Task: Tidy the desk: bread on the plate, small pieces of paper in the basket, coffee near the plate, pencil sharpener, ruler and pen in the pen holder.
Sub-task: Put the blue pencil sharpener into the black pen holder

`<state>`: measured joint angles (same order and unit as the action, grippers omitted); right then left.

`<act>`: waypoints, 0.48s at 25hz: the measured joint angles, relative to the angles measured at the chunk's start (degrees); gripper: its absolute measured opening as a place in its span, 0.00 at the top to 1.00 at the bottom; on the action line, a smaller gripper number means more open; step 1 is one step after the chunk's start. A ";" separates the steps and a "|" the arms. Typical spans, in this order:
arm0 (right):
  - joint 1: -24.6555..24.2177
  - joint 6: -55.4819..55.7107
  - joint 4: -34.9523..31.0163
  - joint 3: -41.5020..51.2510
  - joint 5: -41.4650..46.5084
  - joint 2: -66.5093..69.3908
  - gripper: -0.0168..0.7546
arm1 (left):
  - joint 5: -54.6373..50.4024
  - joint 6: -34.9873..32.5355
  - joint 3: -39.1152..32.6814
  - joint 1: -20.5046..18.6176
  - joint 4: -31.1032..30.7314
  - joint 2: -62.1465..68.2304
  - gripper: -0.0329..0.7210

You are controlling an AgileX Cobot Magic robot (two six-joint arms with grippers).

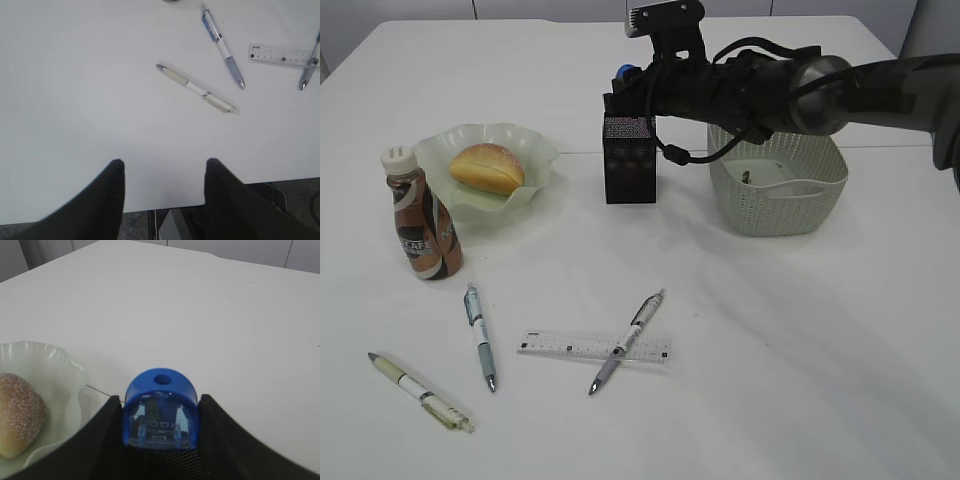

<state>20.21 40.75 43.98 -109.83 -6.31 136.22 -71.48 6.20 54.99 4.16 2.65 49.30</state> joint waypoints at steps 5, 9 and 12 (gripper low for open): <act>0.00 0.47 0.00 0.00 0.00 0.00 0.50 | 0.00 0.00 0.00 0.00 0.00 0.00 0.46; 0.00 2.19 0.00 0.00 0.00 0.00 0.45 | 0.00 0.00 0.00 0.00 0.00 0.00 0.46; 0.00 2.59 0.00 -0.07 0.00 0.00 0.43 | 0.00 0.00 0.00 0.00 0.00 0.00 0.46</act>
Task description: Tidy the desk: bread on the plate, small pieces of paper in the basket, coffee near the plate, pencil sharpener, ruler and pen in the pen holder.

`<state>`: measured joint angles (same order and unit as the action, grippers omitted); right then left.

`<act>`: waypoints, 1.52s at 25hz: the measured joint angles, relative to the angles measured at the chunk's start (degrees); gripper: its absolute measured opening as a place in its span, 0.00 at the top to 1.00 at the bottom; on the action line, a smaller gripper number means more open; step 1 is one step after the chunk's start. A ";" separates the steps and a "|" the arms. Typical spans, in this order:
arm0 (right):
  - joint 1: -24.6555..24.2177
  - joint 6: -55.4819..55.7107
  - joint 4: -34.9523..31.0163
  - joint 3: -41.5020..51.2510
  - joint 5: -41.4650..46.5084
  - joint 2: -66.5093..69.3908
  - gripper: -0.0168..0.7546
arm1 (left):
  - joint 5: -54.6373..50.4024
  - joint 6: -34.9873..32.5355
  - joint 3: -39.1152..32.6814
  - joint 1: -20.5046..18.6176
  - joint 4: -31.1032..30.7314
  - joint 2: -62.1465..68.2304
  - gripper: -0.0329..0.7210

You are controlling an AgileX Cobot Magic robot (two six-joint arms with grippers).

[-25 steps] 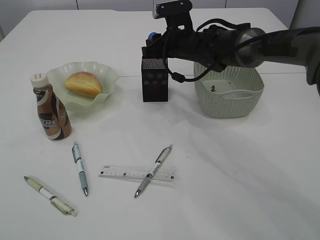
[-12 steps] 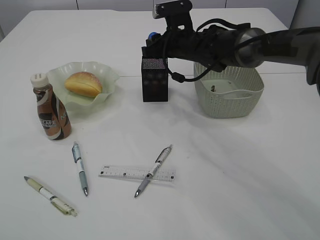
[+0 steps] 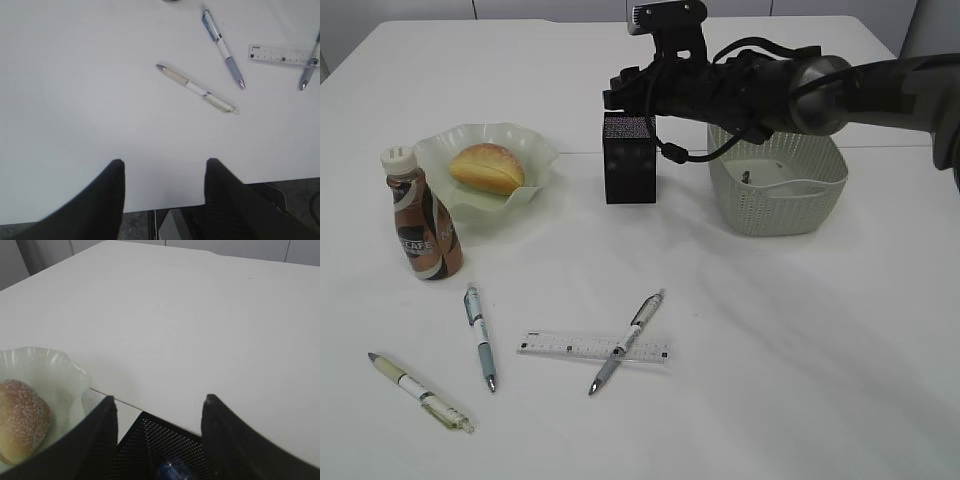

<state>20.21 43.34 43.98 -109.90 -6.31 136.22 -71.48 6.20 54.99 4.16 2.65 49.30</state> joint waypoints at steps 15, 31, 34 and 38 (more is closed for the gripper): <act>0.73 3.05 -1.21 -0.05 16.21 -3.98 0.42 | 0.00 0.00 0.00 0.00 0.00 0.00 0.47; 10.31 -12.85 -9.81 -0.14 58.53 -11.40 0.55 | 0.00 0.00 0.00 0.00 0.48 0.00 0.48; 10.56 -18.65 -14.47 -0.14 64.66 -13.02 0.55 | 0.00 0.00 0.00 0.00 0.48 0.00 0.48; 10.65 -29.19 -22.51 -0.32 73.81 -15.37 0.55 | 0.00 0.00 0.00 0.00 0.48 0.00 0.48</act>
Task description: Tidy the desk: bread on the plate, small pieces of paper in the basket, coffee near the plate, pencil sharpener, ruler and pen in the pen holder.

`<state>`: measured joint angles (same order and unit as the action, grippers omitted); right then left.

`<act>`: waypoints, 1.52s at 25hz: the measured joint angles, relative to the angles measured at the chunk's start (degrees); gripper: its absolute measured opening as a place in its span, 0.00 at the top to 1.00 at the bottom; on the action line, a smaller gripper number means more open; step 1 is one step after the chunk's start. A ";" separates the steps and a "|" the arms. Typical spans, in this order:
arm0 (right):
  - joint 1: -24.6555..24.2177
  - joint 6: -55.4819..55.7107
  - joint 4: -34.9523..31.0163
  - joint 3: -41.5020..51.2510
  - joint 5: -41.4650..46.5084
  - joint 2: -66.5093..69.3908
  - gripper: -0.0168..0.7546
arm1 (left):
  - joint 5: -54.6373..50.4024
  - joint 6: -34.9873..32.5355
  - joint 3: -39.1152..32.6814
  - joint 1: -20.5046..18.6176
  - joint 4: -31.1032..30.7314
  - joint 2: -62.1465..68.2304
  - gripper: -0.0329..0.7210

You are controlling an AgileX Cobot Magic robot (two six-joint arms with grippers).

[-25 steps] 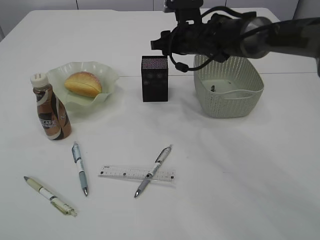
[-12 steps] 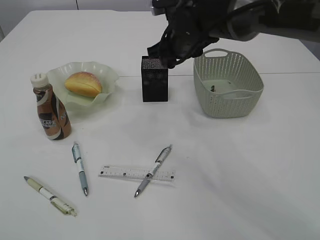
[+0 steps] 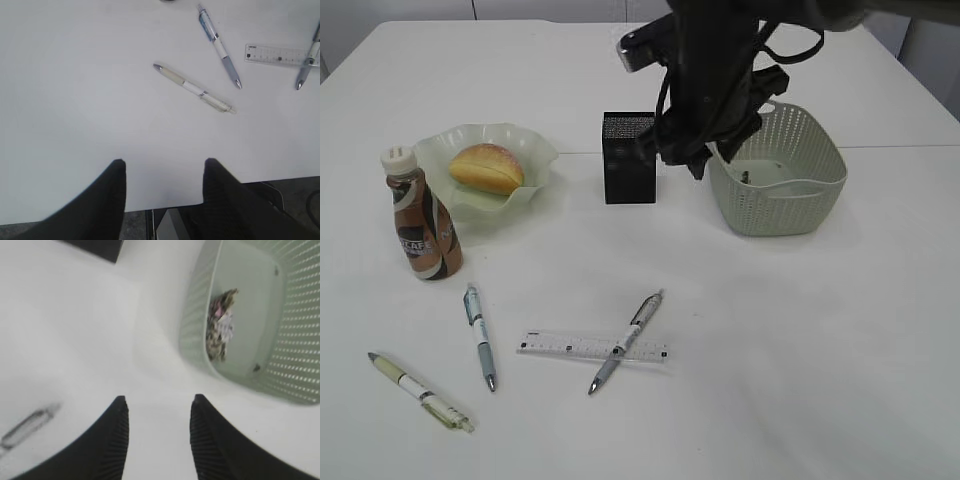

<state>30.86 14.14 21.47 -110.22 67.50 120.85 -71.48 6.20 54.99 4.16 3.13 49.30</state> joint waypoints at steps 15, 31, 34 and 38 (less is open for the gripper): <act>0.14 -30.52 -28.60 -0.23 2.80 -3.24 0.55 | 0.00 0.00 0.00 0.00 0.01 0.00 0.48; 9.85 -40.53 -26.90 6.86 2.80 -3.91 0.45 | 0.00 0.00 0.00 0.00 0.01 0.00 0.48; 9.85 -44.33 -26.90 8.37 2.80 -3.91 0.45 | 0.00 0.00 0.00 0.00 -0.10 0.00 0.48; 9.85 -45.58 -26.90 8.37 2.80 -3.91 0.45 | 0.00 0.00 0.00 0.00 -0.45 0.00 0.48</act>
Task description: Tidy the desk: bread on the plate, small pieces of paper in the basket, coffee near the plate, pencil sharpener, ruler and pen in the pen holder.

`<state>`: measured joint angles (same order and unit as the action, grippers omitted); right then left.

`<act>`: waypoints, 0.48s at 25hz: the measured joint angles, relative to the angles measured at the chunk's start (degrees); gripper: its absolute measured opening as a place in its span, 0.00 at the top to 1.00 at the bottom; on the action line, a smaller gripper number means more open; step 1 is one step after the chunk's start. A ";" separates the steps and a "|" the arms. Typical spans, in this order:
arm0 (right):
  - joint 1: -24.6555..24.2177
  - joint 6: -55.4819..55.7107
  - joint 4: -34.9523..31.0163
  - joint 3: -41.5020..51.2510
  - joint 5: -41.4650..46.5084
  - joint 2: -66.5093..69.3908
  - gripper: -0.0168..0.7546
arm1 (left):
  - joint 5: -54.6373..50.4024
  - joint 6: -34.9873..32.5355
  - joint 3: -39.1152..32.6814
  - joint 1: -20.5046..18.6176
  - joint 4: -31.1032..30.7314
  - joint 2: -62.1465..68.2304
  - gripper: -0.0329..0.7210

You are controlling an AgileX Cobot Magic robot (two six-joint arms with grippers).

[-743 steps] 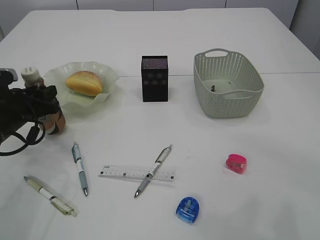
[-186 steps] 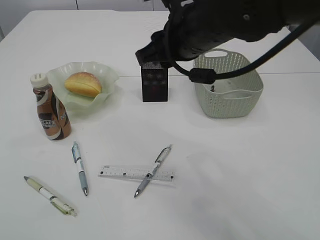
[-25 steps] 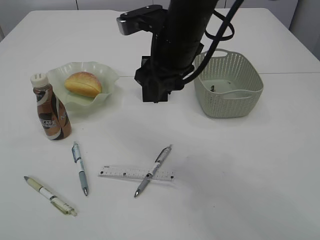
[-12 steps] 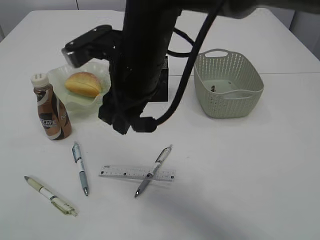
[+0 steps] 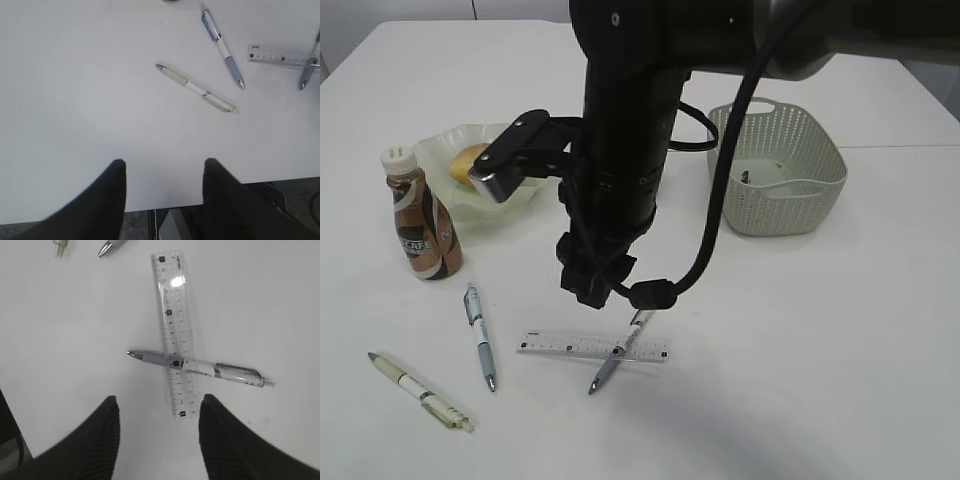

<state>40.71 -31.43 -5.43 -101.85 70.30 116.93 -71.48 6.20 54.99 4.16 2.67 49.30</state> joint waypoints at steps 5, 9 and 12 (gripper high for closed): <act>0.00 -0.24 -0.95 0.00 -1.20 2.28 0.45 | 0.00 0.00 0.00 0.00 -0.13 0.00 0.48; 0.00 -0.36 -0.92 0.00 -1.55 5.55 0.45 | 0.00 0.00 0.00 0.00 -0.40 0.00 0.48; 0.00 -0.36 -0.92 0.13 -1.92 6.39 0.45 | 0.00 0.00 0.00 0.00 -1.70 0.00 0.48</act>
<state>40.71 -31.80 -6.35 -101.72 68.38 123.32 -71.48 6.20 54.99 4.16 0.97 49.30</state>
